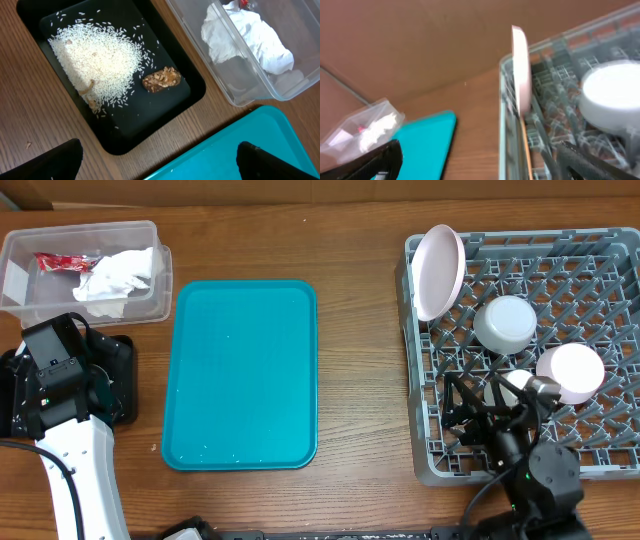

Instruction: Sort waste into correct bins and load items into the dishwasher

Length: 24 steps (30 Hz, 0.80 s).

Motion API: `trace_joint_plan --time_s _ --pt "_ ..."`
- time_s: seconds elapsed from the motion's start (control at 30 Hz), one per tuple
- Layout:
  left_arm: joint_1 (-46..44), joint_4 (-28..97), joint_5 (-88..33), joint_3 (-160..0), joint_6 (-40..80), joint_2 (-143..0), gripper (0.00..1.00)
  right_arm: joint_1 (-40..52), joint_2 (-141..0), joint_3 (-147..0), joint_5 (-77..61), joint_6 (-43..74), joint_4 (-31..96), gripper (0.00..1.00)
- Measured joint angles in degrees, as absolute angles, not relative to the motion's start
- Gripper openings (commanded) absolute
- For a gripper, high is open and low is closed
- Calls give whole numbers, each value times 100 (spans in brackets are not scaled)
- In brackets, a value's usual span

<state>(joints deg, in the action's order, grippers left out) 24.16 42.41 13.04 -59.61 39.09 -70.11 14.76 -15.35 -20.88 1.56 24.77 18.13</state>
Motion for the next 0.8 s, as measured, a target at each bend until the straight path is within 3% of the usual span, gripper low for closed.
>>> trace_joint_plan --time_s 0.13,0.37,0.8 --pt "2416 4241 1304 -5961 3909 -7011 100 1024 -856 -1229 -399 2329 814 100" --pt "2416 4241 1304 -5961 3909 -7011 100 626 -222 -340 -766 2038 187 100" --pt "2416 4241 1304 -5961 3909 -7011 100 -45 -84 -106 -786 1061 458 100"
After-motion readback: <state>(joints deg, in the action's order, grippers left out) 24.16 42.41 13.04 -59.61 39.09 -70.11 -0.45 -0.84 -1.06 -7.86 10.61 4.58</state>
